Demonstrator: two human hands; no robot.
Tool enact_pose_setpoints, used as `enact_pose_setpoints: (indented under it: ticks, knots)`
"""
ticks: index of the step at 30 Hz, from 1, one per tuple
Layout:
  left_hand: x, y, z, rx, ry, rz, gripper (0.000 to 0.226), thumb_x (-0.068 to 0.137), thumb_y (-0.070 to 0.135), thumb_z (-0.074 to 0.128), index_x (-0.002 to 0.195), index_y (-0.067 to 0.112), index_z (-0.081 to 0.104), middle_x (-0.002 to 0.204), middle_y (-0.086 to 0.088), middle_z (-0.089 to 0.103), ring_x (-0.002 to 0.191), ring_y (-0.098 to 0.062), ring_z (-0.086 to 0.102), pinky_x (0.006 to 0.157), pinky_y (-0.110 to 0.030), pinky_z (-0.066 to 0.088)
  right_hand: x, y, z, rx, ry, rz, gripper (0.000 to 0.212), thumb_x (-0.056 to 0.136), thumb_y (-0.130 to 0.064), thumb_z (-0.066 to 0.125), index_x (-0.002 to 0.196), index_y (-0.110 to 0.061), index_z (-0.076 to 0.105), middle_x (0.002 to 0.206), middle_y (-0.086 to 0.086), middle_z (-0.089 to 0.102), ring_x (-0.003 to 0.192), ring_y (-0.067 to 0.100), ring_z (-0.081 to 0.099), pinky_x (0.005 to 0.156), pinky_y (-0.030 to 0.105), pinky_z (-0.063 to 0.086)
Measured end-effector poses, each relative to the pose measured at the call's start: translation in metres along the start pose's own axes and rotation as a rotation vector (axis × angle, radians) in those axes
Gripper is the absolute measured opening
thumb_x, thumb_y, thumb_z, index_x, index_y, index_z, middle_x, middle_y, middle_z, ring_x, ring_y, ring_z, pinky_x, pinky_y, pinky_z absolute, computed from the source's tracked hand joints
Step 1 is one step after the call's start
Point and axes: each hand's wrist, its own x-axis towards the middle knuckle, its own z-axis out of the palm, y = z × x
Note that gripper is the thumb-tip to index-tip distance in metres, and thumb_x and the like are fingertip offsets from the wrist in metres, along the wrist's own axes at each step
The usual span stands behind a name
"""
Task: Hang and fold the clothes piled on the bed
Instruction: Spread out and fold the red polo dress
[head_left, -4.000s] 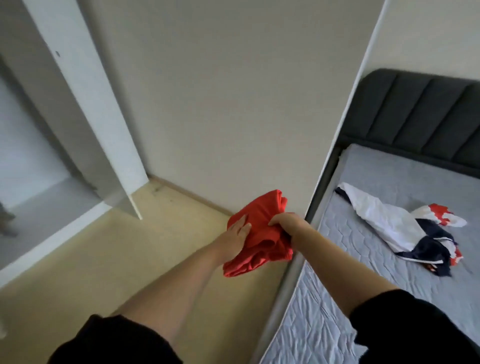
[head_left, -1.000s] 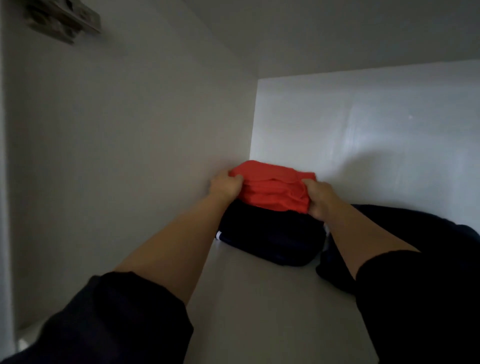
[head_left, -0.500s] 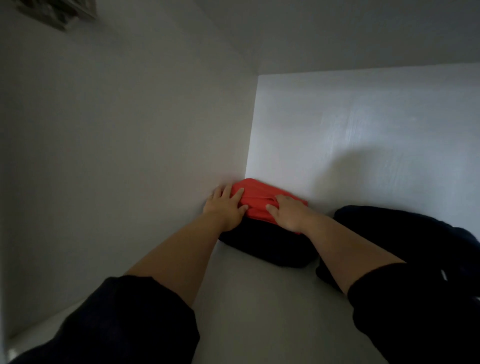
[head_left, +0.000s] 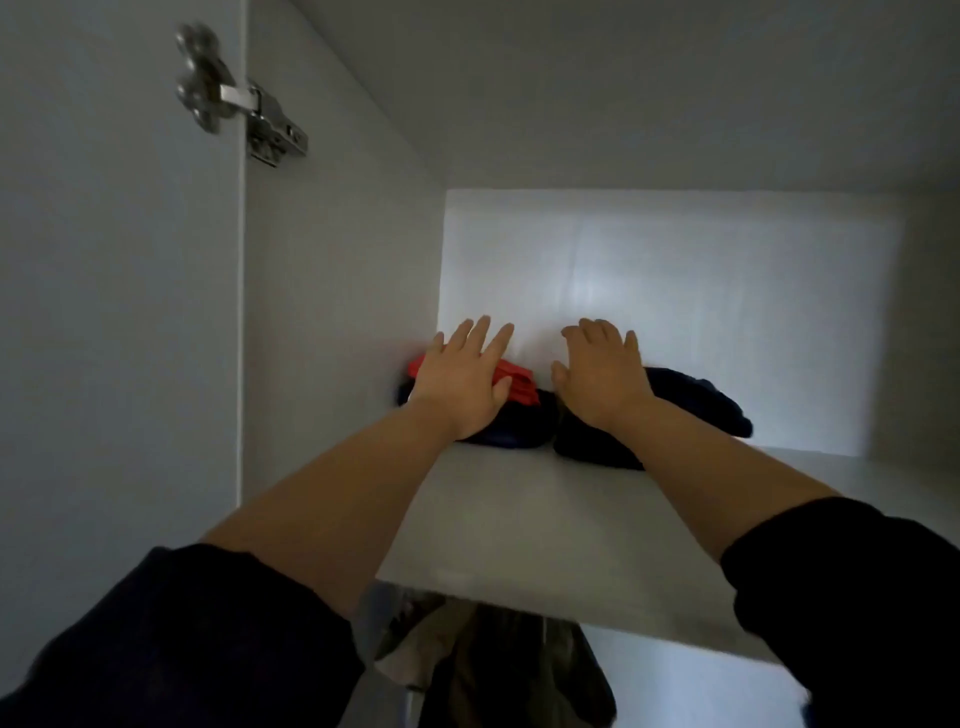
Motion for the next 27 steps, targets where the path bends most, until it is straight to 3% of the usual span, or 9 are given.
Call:
enact_pose_setpoints:
  ticks: [7, 17, 27]
  knots:
    - [-0.109, 0.077, -0.067, -0.169, 0.114, 0.164, 0.065, 0.097, 0.041, 0.037, 0.153, 0.019, 0.013, 0.158, -0.012, 0.015, 0.145, -0.029, 0.015, 0.115, -0.048, 0.016, -0.162, -0.006, -0.076, -0.115, 0.076, 0.181, 0.048, 0.094, -0.031, 0.043, 0.137, -0.008, 0.040, 0.145, 0.013, 0.036, 0.135, 0.029, 0.028, 0.113, 0.050, 0.014]
    - [-0.214, 0.246, -0.187, -0.383, 0.110, 0.444, 0.068, 0.096, 0.044, 0.035, 0.153, 0.022, 0.007, 0.161, -0.008, 0.005, 0.148, -0.024, 0.001, 0.118, -0.047, 0.006, -0.380, 0.033, -0.237, -0.380, 0.014, 0.479, 0.056, 0.094, -0.035, 0.042, 0.144, -0.010, 0.031, 0.155, 0.011, 0.023, 0.145, 0.026, 0.014, 0.115, 0.051, 0.007]
    - [-0.347, 0.452, -0.353, -0.680, 0.135, 0.730, 0.069, 0.095, 0.046, 0.037, 0.153, 0.024, 0.007, 0.161, -0.003, 0.003, 0.148, -0.021, -0.001, 0.117, -0.045, 0.006, -0.632, 0.068, -0.432, -0.630, 0.010, 0.769, 0.057, 0.094, -0.033, 0.040, 0.145, -0.011, 0.027, 0.157, 0.012, 0.018, 0.146, 0.026, 0.010, 0.117, 0.049, 0.004]
